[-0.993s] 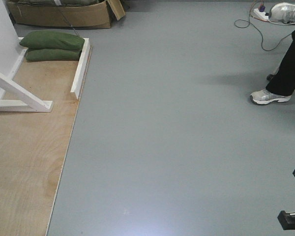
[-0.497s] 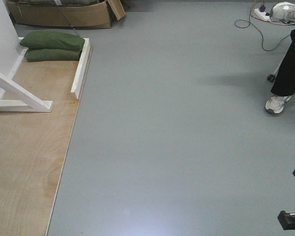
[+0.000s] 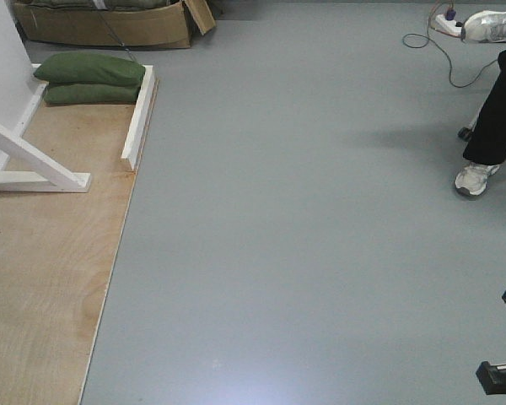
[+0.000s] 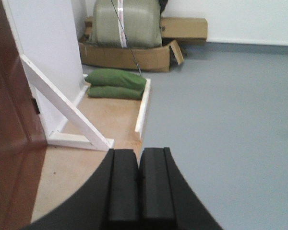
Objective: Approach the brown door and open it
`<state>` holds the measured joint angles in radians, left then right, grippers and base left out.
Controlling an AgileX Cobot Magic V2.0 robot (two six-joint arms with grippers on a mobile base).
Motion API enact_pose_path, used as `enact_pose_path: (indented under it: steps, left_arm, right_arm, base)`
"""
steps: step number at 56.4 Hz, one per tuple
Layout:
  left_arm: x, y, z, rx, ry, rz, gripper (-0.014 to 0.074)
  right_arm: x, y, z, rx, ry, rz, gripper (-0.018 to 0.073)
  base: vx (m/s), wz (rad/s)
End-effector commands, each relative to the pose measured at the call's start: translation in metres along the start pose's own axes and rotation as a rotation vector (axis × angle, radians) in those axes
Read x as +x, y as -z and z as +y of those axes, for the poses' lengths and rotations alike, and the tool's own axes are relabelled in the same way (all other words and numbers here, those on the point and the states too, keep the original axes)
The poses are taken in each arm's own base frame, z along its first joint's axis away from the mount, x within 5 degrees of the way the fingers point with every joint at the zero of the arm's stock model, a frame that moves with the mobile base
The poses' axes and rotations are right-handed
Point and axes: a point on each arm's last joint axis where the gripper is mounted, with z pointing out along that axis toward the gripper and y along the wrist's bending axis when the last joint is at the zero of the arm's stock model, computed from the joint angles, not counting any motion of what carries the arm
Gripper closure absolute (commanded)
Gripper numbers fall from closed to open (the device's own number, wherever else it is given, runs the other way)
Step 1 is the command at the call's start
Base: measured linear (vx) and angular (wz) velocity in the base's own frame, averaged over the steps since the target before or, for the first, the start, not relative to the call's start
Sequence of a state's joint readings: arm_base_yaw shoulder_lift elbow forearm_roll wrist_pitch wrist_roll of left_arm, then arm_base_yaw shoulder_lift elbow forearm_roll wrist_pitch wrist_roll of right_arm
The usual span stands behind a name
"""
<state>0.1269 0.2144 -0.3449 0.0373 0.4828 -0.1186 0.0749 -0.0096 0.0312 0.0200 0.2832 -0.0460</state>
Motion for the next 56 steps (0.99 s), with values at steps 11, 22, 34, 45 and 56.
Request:
enact_pose_path:
  steps: [11,22,34,45,56]
  left_arm:
    - [-0.096,0.001,0.003,-0.122,0.032,-0.162,0.0600]
    - [-0.152,-0.007,0.019,-0.275,0.055,-0.221,0.0600]
    - [-0.189,-0.023,0.040,-0.387,0.074,-0.230,0.0600]
    - [-0.206,-0.040,0.068,-0.493,0.097,-0.213,0.0600]
    - [-0.195,-0.078,0.089,-0.503,0.124,-0.110,0.0600]
  right_arm:
    - [-0.007,0.001,0.000,0.005,0.013,-0.092,0.0559]
    - [-0.007,0.001,0.000,0.005,0.013,-0.092,0.0559]
    - [-0.007,0.001,0.000,0.005,0.013,-0.092,0.0559]
    - [-0.007,0.001,0.000,0.005,0.013,-0.092,0.0559]
    - [-0.007,0.001,0.000,0.005,0.013,-0.092,0.0559]
  base:
    - [0.00,0.00]
    - [0.00,0.00]
    - [0.00,0.00]
    - [0.00,0.00]
    - [0.00,0.00]
